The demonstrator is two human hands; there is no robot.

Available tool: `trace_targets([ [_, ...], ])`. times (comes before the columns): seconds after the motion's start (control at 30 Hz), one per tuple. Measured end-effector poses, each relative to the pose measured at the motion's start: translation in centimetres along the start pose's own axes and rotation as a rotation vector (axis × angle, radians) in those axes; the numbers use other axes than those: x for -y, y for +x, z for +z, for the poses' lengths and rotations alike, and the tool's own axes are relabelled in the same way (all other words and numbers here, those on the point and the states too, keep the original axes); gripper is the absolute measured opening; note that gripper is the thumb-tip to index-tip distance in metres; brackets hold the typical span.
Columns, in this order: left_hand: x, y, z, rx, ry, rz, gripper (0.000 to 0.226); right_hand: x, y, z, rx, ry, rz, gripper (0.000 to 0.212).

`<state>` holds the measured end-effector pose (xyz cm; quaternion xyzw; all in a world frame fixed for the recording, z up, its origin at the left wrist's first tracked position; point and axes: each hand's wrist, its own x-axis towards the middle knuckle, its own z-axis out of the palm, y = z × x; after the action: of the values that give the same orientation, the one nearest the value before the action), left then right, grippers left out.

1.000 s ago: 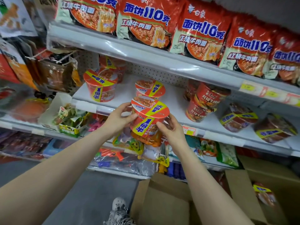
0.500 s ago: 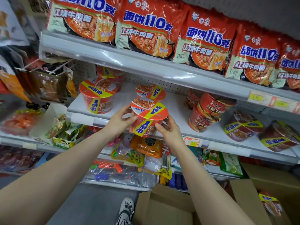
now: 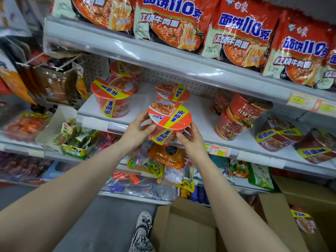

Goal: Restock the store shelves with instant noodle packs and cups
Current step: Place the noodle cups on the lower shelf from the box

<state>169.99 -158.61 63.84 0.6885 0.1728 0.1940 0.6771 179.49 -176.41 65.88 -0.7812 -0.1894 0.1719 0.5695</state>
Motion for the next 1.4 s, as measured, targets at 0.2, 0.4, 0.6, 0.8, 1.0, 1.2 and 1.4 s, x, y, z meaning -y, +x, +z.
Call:
trace_targets([
  [0.2,-0.7,0.6,0.7,-0.081,0.041,-0.043,0.057,0.5,0.5,1.6,-0.132,-0.017,0.053,0.048],
  [0.4,0.4,1.4,0.6,-0.085,0.087,-0.025,0.059,-0.2,1.5,2.3,-0.160,-0.031,0.053,0.044],
  [0.6,1.1,3.1,0.3,-0.072,0.119,0.000,0.061,-0.4,3.1,2.6,-0.135,-0.019,0.050,0.046],
  [0.8,1.3,5.5,0.4,-0.073,0.166,0.015,0.062,-0.4,5.6,2.5,-0.105,-0.026,0.059,0.049],
  [1.0,1.6,8.0,0.8,-0.098,0.157,0.005,0.062,-0.9,8.8,2.6,-0.091,-0.040,0.057,0.051],
  [1.2,1.3,9.7,1.2,-0.078,0.134,0.026,0.059,-1.4,11.3,2.5,-0.084,-0.036,0.059,0.051],
  [1.4,1.8,9.6,1.1,-0.073,0.152,0.062,0.057,-1.7,11.0,2.3,-0.070,-0.036,0.052,0.052],
])
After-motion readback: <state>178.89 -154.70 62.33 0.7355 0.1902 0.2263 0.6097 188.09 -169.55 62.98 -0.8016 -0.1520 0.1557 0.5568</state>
